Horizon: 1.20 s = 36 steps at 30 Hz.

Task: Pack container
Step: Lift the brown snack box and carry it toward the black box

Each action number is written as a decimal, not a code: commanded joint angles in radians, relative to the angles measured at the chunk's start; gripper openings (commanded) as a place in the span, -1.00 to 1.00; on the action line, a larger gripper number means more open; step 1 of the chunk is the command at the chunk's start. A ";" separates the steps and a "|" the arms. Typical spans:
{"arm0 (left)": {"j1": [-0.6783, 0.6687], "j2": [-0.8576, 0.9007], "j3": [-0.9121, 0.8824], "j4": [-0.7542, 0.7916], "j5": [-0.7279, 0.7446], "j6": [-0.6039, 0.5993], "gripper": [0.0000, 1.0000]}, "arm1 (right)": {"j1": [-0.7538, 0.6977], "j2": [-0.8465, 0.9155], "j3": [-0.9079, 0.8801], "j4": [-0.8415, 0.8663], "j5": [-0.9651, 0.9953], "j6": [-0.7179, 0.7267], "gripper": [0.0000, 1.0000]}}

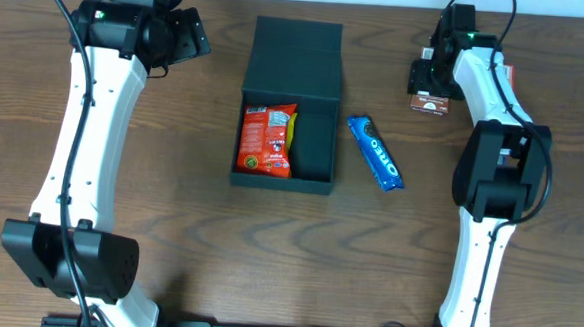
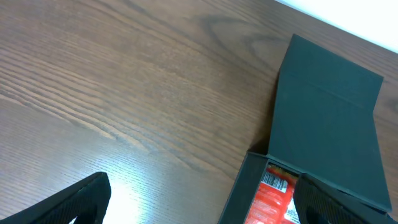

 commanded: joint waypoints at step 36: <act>-0.002 0.008 -0.005 -0.009 -0.022 0.034 0.90 | 0.285 -0.672 -0.213 -0.173 -0.254 0.059 0.10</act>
